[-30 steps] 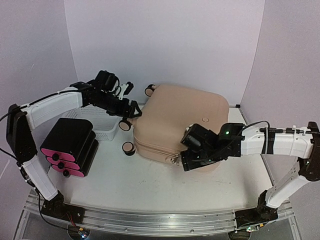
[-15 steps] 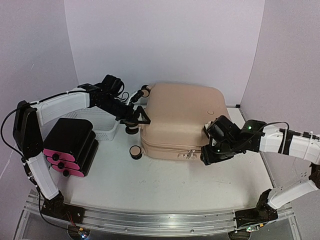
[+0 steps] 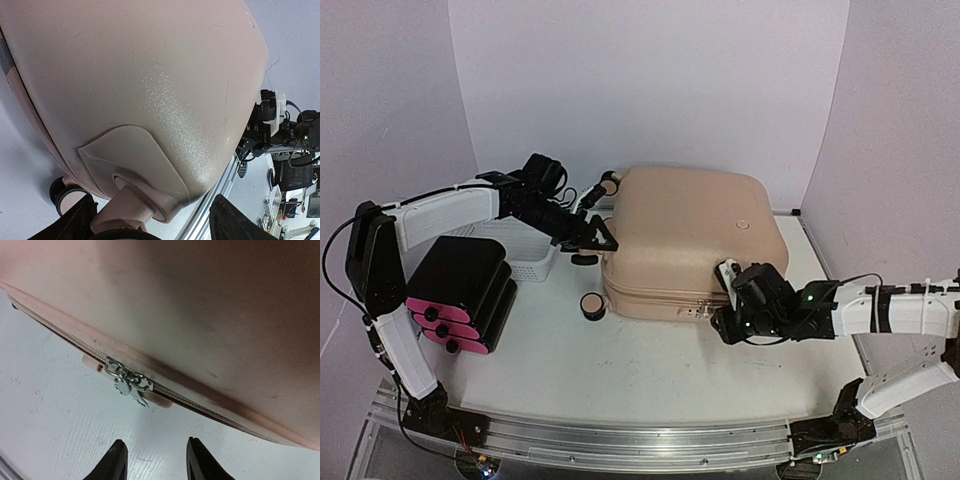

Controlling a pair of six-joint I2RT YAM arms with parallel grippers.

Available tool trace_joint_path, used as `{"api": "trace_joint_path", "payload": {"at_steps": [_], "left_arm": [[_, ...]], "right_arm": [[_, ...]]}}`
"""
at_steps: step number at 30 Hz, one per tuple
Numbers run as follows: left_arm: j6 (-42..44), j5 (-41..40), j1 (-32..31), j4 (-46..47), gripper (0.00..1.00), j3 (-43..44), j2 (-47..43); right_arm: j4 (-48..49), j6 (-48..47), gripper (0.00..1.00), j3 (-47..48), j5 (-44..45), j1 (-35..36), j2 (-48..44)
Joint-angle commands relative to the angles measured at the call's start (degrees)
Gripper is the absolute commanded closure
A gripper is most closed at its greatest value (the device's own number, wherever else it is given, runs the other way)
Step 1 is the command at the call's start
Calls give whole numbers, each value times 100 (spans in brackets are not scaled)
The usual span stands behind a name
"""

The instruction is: Open, take out, and arrange the luggage

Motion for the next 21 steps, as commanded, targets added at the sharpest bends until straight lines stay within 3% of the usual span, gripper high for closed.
{"api": "trace_joint_path", "payload": {"at_steps": [1,6,13,21], "left_arm": [[-40,544,-170,-34,23,-176,-209],[-33,469,-170,-31,25,-296,-176],[-1,388,-170,-31,26,-285,-110],[45,252,-171,-31,28,-286,-151]], "right_arm": [[1341,-604,63,-269,978,322,-128],[2030,-734,80,-451,1550,443,84],[3431,-1102,84,-807,1984,540,539],[3878,-1165,86,-942,2345,581,880]]}}
